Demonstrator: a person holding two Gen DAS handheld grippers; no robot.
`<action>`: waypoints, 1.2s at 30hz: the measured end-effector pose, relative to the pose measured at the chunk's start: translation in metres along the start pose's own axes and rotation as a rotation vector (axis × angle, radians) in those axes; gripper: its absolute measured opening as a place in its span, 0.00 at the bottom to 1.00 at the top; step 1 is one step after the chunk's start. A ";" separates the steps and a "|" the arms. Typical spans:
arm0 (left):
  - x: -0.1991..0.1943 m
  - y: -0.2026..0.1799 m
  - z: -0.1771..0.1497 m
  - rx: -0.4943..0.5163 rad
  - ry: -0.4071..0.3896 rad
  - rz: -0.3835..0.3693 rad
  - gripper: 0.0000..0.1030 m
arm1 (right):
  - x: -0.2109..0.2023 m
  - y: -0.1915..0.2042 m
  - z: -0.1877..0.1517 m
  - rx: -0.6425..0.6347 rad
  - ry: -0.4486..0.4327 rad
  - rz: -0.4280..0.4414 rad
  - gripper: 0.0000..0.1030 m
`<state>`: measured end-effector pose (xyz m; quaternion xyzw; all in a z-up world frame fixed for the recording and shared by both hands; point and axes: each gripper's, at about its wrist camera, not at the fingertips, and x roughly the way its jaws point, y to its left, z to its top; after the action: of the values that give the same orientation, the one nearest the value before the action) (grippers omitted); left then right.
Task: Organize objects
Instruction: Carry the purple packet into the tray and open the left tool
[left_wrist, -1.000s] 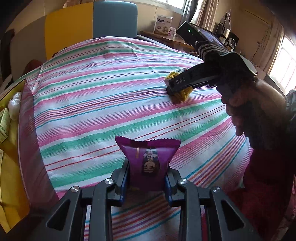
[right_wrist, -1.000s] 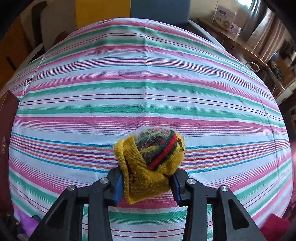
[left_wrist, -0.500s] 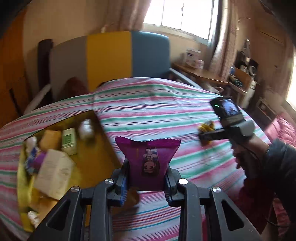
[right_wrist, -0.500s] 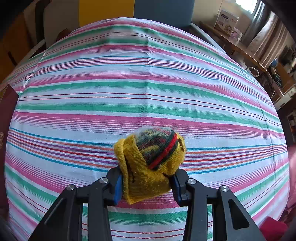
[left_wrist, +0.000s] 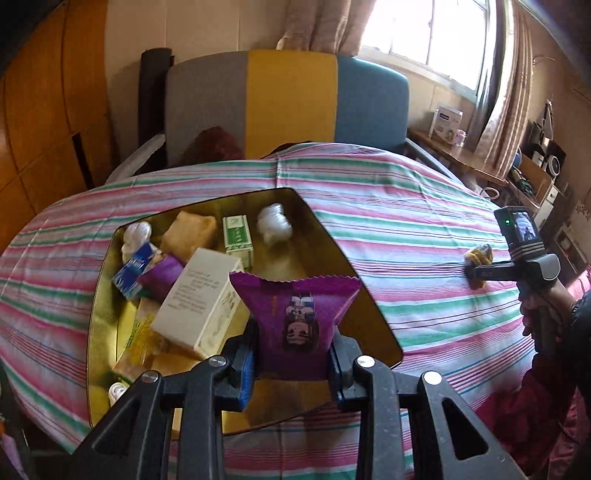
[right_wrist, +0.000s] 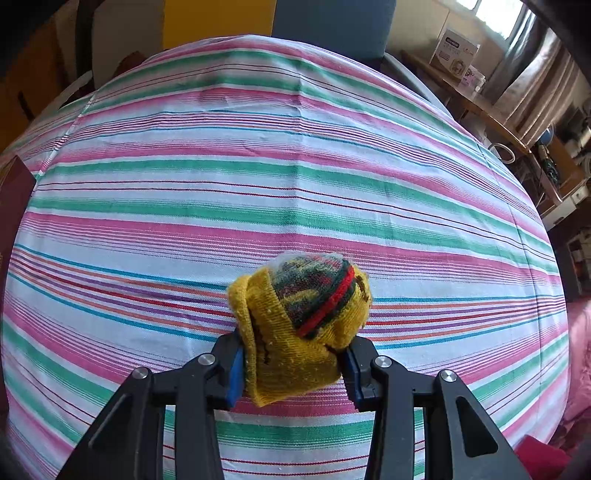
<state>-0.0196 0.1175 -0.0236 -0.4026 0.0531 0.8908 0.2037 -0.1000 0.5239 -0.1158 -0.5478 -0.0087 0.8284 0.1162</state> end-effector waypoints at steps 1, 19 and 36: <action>0.001 0.002 -0.001 -0.004 0.003 0.000 0.30 | 0.001 0.000 0.001 0.000 0.000 -0.001 0.42; 0.057 0.041 -0.030 -0.094 0.218 0.005 0.30 | 0.002 0.002 0.003 -0.010 -0.002 -0.018 0.44; 0.029 0.057 -0.030 -0.124 0.161 -0.016 0.42 | 0.001 0.000 0.003 -0.008 0.001 -0.021 0.46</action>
<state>-0.0393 0.0676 -0.0691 -0.4852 0.0105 0.8555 0.1806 -0.1034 0.5249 -0.1154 -0.5486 -0.0176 0.8268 0.1228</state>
